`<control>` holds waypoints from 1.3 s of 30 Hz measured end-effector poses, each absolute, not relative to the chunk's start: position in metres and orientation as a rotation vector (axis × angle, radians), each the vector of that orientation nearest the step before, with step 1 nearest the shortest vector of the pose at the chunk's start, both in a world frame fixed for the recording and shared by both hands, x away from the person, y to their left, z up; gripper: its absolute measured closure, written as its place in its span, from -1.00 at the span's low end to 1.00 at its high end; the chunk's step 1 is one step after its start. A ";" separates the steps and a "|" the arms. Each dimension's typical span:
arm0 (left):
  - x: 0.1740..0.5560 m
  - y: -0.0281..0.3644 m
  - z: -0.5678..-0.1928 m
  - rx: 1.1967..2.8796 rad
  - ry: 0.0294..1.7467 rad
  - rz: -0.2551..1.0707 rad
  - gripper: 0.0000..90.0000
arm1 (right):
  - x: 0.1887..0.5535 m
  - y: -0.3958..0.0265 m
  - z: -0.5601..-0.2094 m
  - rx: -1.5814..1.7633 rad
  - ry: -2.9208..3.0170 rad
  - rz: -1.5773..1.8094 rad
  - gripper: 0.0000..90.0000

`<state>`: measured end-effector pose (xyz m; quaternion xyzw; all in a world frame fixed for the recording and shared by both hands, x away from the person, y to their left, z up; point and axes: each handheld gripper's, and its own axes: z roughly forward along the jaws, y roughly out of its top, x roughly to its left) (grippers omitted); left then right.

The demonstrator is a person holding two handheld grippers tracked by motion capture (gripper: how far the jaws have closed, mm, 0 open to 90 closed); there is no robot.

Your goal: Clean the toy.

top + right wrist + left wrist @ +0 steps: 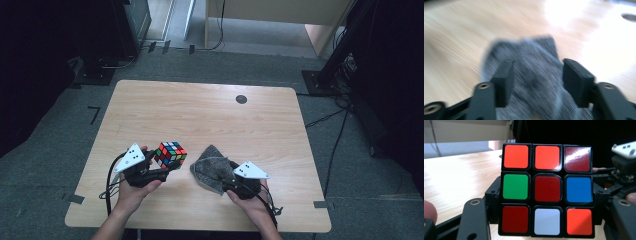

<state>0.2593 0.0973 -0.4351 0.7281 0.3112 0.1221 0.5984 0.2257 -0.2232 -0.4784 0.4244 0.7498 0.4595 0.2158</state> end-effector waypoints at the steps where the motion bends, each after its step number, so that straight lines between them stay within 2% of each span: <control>1: 0.258 0.095 -0.438 1.685 0.703 0.279 -0.25 | 0.226 -0.218 -0.477 1.166 2.085 1.312 -0.14; 3: 0.257 0.092 -0.440 1.696 0.688 0.285 -0.25 | 0.227 -0.204 -0.479 1.130 2.128 1.333 -0.24; 6: 0.255 0.088 -0.443 1.708 0.645 0.290 -0.25 | 0.234 -0.184 -0.494 1.128 2.158 1.168 -0.27; 12: 0.248 0.083 -0.446 1.738 0.551 0.332 -0.25 | 0.246 -0.173 -0.517 1.148 2.210 1.009 -0.05; 14: 0.246 0.082 -0.446 1.746 0.542 0.343 -0.25 | 0.243 -0.171 -0.520 1.107 2.196 0.973 0.11; 17: 0.245 0.081 -0.448 1.758 0.535 0.352 -0.25 | 0.242 -0.174 -0.521 1.100 2.180 0.968 0.53; 19: 0.244 0.080 -0.448 1.768 0.530 0.359 -0.25 | 0.244 -0.182 -0.517 1.151 2.185 1.017 0.66; 23: 0.243 0.077 -0.451 1.803 0.518 0.363 -0.25 | 0.239 -0.202 -0.498 1.242 2.096 1.234 0.69; 31: 0.231 0.054 -0.462 1.943 0.395 0.490 -0.25 | 0.201 -0.216 -0.434 1.058 1.910 1.766 0.67; 34: 0.224 0.045 -0.462 1.949 0.352 0.498 -0.25 | 0.194 -0.202 -0.430 1.003 1.957 1.778 0.67; 39: 0.221 0.042 -0.461 1.947 0.367 0.488 -0.25 | 0.197 -0.194 -0.445 1.056 1.982 1.791 0.68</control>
